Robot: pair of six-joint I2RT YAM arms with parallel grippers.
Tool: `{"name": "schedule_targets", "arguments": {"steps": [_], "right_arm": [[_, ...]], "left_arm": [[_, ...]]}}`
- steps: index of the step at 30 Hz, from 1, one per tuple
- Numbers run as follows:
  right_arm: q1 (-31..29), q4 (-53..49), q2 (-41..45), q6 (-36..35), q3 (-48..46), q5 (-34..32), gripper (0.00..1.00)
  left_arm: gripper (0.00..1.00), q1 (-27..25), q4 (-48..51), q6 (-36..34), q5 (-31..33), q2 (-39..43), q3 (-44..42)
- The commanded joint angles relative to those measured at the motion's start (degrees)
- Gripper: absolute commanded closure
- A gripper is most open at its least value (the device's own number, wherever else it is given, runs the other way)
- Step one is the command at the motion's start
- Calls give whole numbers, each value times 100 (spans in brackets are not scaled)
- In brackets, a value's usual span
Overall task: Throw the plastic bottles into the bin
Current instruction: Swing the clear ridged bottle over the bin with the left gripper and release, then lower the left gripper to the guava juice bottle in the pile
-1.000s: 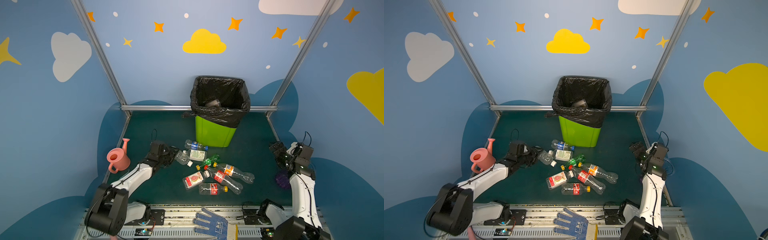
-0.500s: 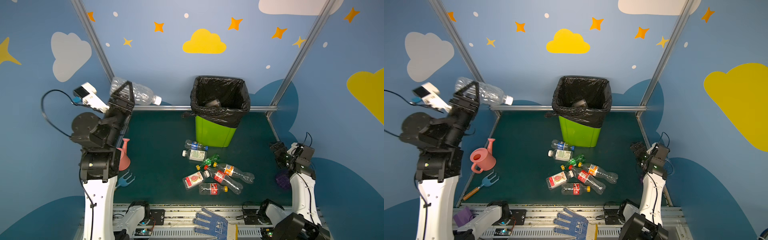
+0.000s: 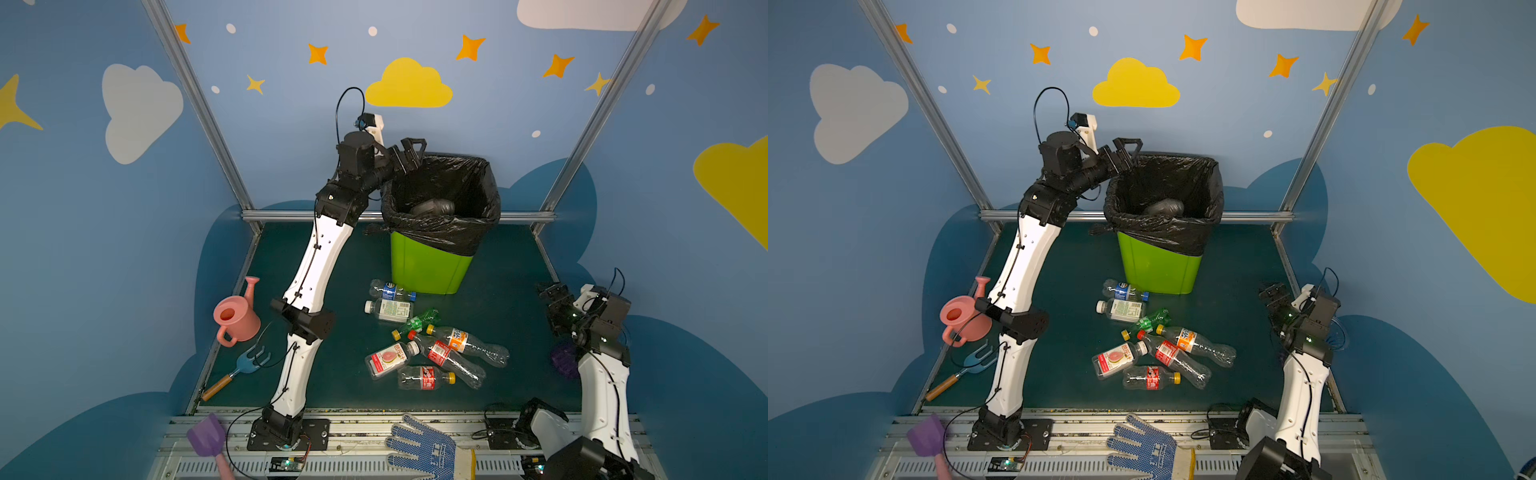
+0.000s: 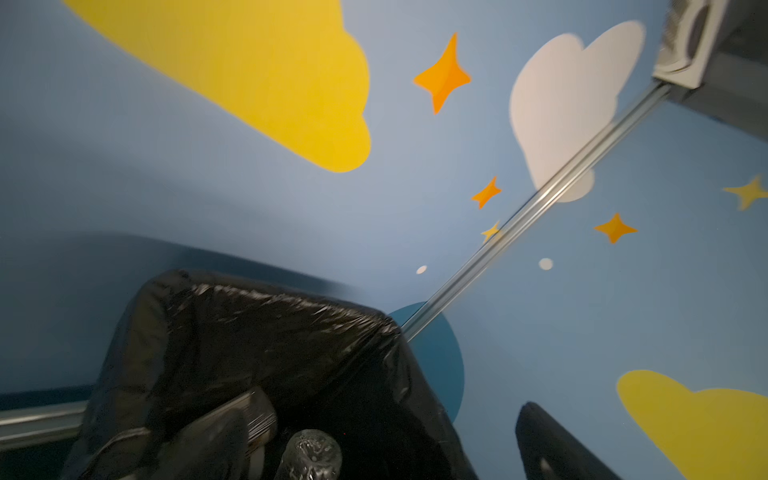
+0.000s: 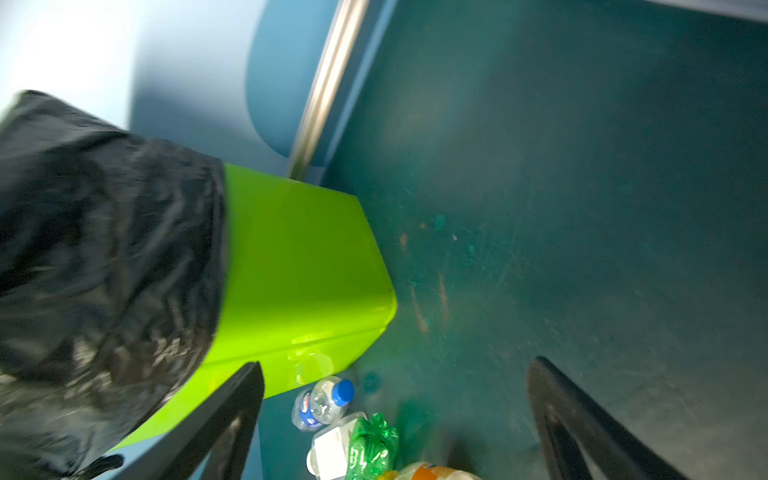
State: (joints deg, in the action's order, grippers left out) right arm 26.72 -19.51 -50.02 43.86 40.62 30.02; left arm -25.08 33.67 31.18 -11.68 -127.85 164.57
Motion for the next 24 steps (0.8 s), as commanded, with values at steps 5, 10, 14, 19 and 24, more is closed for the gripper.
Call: {"name": "schedule_targets", "arguments": {"steps": [5,10,14,19,24], "right_arm": [[35,-260,303,-59,90,36,3],[35,-361,300,-71,-33,118,3],[0,-490,334,-119,-121,136,3],[-56,-572,321,-119,-186,144,3],[-348,-743,354,-153,-490,-62,3]], "left_arm": [[0,193,-1141,-924,610,2928,-2382],[0,320,-1039,-1258,738,3864,-3898],[0,712,-1768,-842,612,4884,-6210],[0,900,-2018,-650,623,5880,-8544],[0,798,-1474,-881,603,6464,-9925]]}}
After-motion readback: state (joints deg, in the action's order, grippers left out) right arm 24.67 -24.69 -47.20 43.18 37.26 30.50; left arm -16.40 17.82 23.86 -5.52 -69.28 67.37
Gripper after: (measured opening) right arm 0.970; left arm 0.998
